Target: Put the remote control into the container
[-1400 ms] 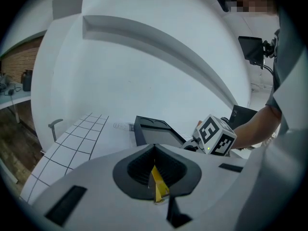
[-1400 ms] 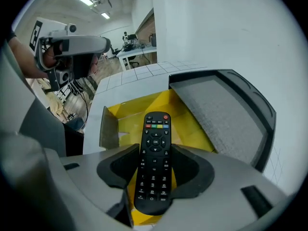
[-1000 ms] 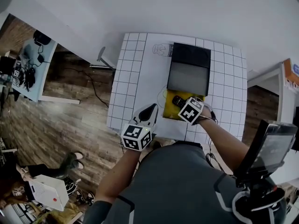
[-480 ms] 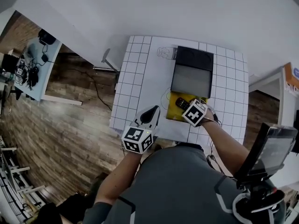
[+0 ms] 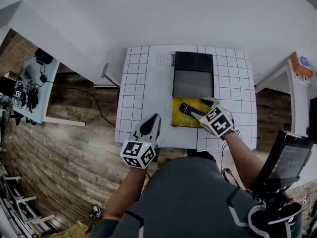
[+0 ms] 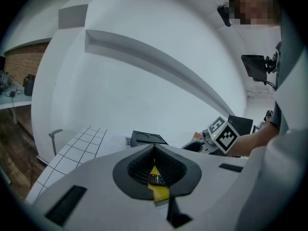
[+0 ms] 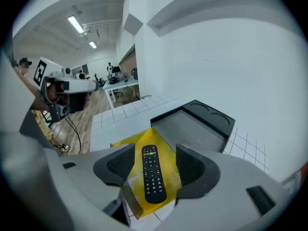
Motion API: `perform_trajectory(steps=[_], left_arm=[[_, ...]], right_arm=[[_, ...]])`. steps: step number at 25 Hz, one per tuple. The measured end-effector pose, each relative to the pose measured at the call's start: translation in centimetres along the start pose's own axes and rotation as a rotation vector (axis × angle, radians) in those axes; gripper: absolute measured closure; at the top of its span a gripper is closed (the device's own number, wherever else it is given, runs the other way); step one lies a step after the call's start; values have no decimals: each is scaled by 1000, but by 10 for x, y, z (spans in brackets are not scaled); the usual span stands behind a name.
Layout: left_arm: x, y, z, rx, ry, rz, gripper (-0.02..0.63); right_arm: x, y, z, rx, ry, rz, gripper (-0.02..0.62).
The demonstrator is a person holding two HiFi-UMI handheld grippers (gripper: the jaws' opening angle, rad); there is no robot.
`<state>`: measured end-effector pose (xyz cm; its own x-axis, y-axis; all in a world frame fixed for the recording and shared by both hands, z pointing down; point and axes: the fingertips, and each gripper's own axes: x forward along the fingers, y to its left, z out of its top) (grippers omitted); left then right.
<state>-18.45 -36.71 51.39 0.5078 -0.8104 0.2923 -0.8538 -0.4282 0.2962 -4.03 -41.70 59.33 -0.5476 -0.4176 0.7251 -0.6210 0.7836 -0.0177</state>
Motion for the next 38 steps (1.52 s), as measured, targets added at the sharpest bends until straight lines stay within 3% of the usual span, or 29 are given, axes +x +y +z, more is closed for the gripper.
perform_trajectory(steps=[8,9,11,18,29,38], left_arm=[[-27,-19,27,77,-68,-37,597],[-31,-22,31,88,-77,-42,597],[-40,-29,37,108,-93,-52,597],[-71,-47,47,132,-133,-61,597],[-109,-61,39,151,-150,-131,597],[-121,-92,59,173,-187,-110,597]], right_arm=[[-66,11,32,131,-238,-65,336],[-74,14,36,138,-270,-75,362],[-91,20,45,145,-335,-107,487],[-143,46,65,233,-527,-200,548],[-200,99,50,345,-600,-338,571],[-248,111,52,327,-678,-338,571]])
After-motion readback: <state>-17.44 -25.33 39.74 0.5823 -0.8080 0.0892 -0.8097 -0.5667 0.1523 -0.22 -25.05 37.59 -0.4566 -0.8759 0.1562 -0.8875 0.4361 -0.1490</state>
